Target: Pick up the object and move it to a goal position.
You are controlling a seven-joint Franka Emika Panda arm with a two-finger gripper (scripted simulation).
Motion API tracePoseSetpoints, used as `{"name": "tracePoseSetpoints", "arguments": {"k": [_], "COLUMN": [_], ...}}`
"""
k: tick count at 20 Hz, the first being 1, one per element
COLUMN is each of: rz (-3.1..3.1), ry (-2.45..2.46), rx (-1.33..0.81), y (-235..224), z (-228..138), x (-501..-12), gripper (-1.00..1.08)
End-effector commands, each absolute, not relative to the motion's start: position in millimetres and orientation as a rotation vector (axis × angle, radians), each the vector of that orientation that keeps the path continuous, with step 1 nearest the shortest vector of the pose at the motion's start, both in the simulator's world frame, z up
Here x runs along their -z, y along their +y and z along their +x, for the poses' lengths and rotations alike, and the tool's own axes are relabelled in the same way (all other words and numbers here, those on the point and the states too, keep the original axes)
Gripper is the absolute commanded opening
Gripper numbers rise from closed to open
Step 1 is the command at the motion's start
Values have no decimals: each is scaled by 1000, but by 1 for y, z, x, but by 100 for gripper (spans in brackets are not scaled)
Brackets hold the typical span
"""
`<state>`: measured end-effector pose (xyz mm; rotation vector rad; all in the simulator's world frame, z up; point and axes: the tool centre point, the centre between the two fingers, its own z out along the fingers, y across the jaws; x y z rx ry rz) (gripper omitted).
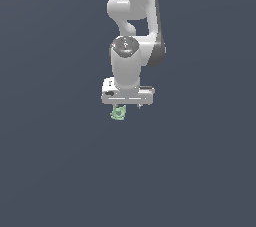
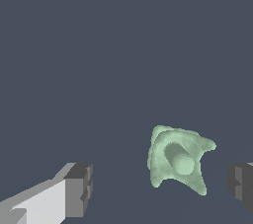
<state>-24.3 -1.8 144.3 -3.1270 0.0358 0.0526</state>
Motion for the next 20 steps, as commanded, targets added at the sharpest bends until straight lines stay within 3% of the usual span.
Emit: {"name": "tracePoseSetpoints", "arguments": {"k": [1, 20], "rz": [-3128, -3127], "ry": [76, 300], "rx": [-46, -2], "y": [-9, -48], "z": [-29, -62], "x": [-135, -89], "gripper": [100, 100]}}
